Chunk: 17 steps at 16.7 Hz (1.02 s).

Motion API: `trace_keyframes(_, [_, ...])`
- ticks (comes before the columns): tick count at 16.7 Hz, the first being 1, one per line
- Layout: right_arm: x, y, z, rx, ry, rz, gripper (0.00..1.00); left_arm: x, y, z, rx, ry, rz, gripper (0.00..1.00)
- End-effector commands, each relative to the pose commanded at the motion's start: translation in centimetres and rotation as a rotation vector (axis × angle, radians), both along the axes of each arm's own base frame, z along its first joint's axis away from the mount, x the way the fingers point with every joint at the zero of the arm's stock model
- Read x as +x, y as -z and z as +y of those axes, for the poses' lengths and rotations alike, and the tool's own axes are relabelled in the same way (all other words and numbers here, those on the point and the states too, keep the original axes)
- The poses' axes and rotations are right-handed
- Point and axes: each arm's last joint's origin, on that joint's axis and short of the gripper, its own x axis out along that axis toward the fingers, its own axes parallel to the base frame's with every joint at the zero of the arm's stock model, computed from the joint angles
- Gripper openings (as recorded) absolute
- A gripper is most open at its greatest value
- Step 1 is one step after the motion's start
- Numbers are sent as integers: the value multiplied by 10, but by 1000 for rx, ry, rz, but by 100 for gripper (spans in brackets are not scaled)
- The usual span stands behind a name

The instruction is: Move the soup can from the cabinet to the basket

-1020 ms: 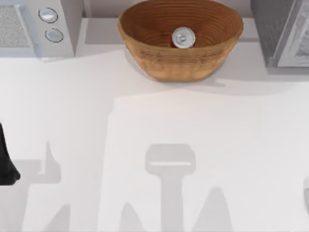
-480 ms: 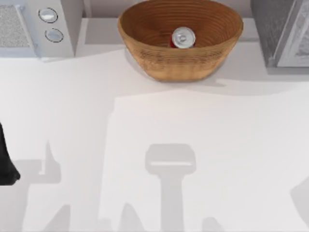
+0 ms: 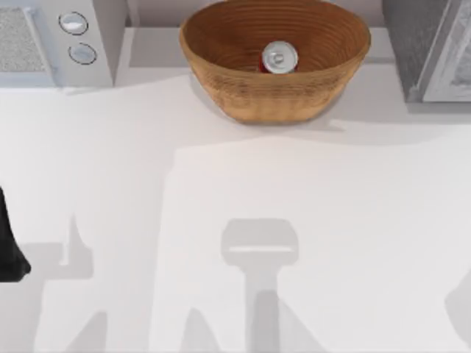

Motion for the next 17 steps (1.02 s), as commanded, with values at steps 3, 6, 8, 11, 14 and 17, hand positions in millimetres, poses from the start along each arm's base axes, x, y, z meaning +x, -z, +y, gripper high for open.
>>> trace_keyframes(3, [32,-3,35,0,2,-11,100,0,0,0,0,0,0,100])
trace_keyframes(6, [62,-4,88,9,3,-16,100,0,0,0,0,0,0,100])
trace_keyframes(8, [74,-4,131,15,2,-14,100,0,0,0,0,0,0,100])
trace_keyframes(11, [75,-1,195,21,0,-6,100,0,0,0,0,0,0,100])
trace_keyframes(14, [63,2,244,19,-1,5,100,0,0,0,0,0,0,100])
trace_keyframes(17, [50,5,270,15,-1,12,100,0,0,0,0,0,0,100])
